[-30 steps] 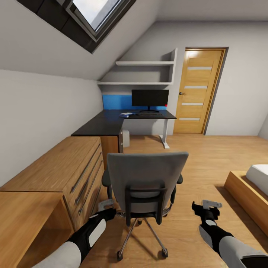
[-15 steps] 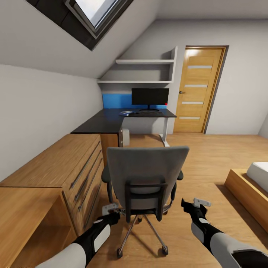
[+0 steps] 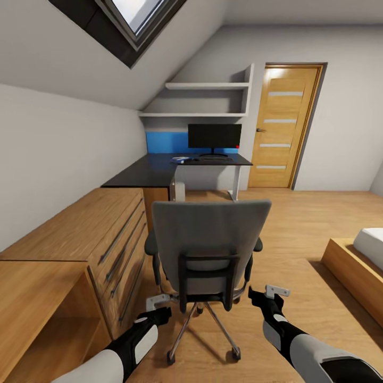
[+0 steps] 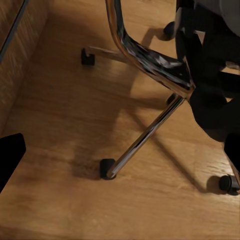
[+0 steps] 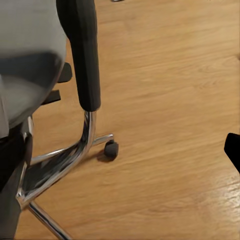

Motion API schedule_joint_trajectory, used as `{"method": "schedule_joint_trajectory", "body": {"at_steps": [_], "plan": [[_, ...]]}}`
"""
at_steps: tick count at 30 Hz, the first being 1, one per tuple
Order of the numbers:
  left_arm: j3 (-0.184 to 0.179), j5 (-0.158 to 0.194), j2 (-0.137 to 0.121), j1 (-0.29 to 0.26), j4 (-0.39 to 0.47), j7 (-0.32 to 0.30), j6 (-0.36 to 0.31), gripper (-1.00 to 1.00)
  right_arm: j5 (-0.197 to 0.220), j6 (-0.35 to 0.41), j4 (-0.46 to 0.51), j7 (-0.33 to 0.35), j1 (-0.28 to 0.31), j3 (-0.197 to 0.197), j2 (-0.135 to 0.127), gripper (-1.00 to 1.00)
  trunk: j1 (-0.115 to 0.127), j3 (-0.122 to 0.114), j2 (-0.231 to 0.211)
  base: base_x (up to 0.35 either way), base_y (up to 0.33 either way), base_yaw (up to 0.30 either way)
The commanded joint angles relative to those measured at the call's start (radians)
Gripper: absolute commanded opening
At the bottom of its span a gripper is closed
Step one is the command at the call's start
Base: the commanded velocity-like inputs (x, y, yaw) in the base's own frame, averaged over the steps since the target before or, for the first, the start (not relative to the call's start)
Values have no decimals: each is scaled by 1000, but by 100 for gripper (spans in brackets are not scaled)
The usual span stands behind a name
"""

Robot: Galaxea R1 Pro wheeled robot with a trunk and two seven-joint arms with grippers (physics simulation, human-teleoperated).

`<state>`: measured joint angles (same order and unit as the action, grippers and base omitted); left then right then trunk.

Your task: In the bedroom, organize the workspace by keeping the computer under the desk, ensuring the monitor is on the desk, placing the keyboard on the desk next to the monitor, placing the mouse on the desk next to the keyboard, moving the folder from the swivel chair onto the desk next to the mouse, stacking the notebook on top of the folder with the pen on top of the notebook, and positioning the swivel chair next to the desk.

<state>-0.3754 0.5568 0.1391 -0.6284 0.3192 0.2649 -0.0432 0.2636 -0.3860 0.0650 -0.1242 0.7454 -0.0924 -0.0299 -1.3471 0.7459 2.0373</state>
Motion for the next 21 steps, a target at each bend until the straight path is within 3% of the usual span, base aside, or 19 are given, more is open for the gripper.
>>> {"method": "schedule_joint_trajectory", "body": {"at_steps": [1,10,21], "plan": [[-8,6,-1,0,2,8,-4,100,4,-3,0,-3,1,-9,0,100,-4,4,8,0,0,0],[-9,6,0,0,1,8,-4,100,-21,-7,-1,-1,-1,-9,7,100,-38,32,71,0,0,0],[-9,4,-4,0,1,7,-4,100,-24,-7,-23,39,-2,-11,16,100,-38,32,71,10,0,0]]}}
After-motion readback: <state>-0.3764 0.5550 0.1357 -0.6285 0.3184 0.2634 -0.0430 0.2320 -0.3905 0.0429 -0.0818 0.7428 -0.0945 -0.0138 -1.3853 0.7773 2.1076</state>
